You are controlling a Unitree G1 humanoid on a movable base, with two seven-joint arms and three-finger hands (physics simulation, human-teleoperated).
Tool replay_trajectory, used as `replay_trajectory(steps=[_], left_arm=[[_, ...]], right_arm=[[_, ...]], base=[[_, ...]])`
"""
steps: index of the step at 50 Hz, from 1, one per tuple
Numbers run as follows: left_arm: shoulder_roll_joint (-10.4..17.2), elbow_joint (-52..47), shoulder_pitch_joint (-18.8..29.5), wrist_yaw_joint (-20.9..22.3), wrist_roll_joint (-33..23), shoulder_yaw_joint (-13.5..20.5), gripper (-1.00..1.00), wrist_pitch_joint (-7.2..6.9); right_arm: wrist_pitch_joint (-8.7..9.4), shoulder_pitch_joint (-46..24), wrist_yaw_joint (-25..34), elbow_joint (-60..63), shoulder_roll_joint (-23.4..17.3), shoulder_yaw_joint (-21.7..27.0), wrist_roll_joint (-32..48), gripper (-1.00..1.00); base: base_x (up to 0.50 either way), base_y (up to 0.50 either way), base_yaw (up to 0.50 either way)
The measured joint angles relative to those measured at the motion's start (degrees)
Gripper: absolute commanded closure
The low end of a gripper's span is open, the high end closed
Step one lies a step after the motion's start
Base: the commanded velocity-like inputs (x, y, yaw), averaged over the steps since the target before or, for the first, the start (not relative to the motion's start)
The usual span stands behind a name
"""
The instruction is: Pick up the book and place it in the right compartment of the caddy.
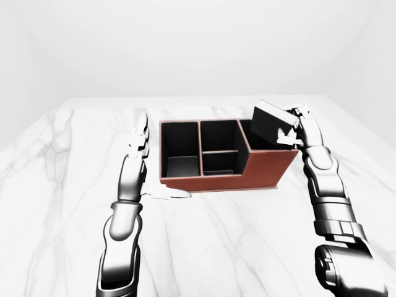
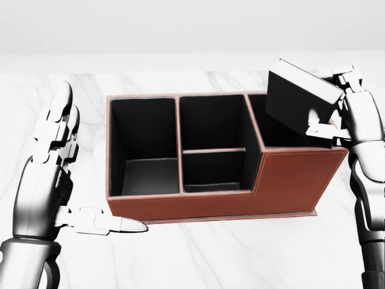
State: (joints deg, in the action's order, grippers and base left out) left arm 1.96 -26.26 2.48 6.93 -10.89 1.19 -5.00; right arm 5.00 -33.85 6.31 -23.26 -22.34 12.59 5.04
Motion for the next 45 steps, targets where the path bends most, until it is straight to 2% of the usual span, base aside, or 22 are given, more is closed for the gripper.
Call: replay_trajectory(steps=[12,27,45], left_arm=[[0.02,0.28,-0.04,0.0,0.1,0.09,-1.0,0.0],[-0.01,0.48,0.17,-0.12,0.05,-0.01,-1.0,0.0],[-0.05,-0.09,0.19,-0.04,-0.24,-0.26,-1.0,0.0]], right_arm=[[-0.16,-2.42,-0.28,-3.98,0.21,-0.91,0.4,1.0],[-3.13,-5.2,-0.84,-11.36,0.35,-1.93,0.69,1.0],[-4.27,-6.22,-1.12,-14.79,-0.08,-2.18,0.65,1.0]], base=[[0.0,0.0,0.0],[0.0,0.0,0.0],[0.0,0.0,0.0]])
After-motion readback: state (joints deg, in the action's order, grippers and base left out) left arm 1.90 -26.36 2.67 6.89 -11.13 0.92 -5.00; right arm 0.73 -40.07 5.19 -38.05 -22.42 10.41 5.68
